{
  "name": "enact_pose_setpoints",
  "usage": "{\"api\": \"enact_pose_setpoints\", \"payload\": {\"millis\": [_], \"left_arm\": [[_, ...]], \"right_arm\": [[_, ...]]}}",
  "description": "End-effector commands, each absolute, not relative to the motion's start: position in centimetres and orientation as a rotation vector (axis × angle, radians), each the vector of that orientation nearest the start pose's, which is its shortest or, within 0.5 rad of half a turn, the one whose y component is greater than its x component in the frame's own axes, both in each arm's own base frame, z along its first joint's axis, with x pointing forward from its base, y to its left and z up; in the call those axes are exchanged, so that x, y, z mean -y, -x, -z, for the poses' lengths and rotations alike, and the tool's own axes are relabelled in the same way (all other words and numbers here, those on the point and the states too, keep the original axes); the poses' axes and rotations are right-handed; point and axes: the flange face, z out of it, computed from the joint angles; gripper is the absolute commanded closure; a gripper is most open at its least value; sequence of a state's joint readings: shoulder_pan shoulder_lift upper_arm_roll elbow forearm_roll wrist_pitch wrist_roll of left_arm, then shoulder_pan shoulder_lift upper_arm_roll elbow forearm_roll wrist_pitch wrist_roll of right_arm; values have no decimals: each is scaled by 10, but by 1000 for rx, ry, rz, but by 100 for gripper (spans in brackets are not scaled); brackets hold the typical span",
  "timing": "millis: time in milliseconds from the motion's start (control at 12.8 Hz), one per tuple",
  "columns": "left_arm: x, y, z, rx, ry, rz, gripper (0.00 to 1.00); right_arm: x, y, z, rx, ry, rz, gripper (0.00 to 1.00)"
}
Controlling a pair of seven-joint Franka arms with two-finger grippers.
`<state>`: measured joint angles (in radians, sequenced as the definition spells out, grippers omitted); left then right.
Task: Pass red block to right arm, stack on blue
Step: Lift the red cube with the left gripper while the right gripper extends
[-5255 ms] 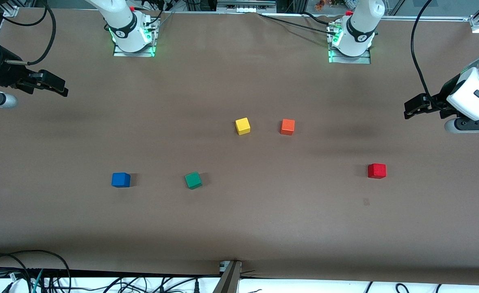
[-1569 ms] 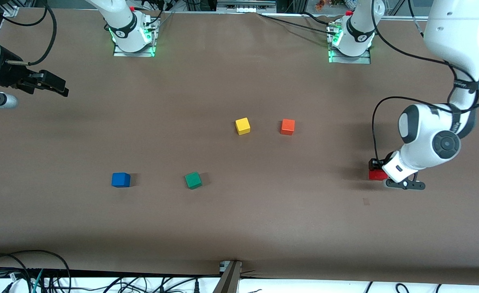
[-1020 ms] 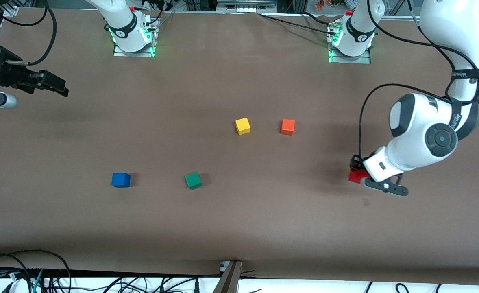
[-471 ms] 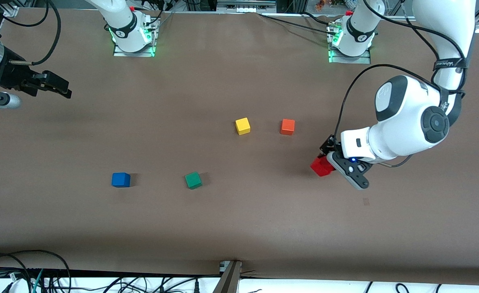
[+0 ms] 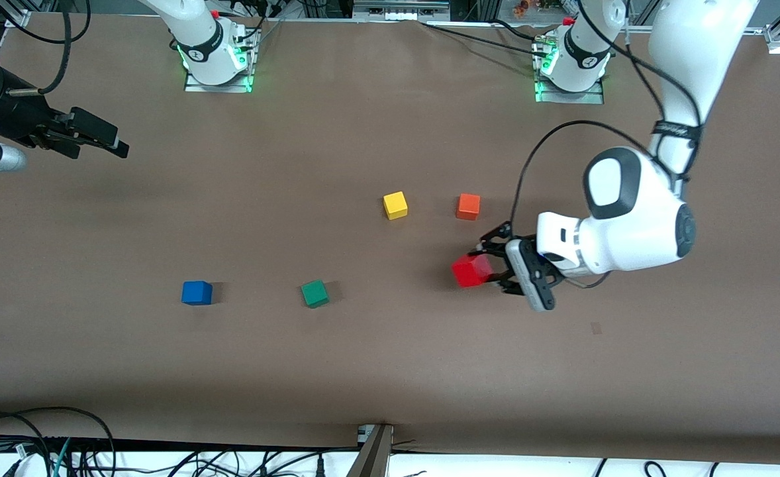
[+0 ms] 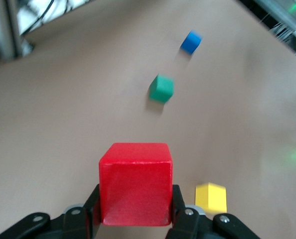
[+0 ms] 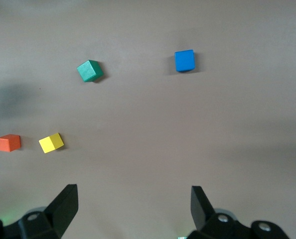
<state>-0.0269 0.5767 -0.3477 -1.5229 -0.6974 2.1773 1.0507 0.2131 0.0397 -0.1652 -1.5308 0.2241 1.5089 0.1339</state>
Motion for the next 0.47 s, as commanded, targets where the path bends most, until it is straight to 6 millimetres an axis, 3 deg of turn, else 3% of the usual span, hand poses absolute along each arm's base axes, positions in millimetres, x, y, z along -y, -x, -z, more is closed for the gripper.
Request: {"api": "enact_pose_setpoints", "payload": {"millis": [0, 235, 392], "left_arm": [[280, -671, -352, 1194, -1957, -608, 100], [324, -666, -348, 1179, -1797, -762, 100], [343, -658, -352, 1144, -1747, -806, 100]], "right_arm": [[-65, -563, -594, 2, 2908, -262, 0], [-63, -563, -590, 254, 2824, -254, 0], [-49, -577, -569, 166, 2667, -283, 0]]}}
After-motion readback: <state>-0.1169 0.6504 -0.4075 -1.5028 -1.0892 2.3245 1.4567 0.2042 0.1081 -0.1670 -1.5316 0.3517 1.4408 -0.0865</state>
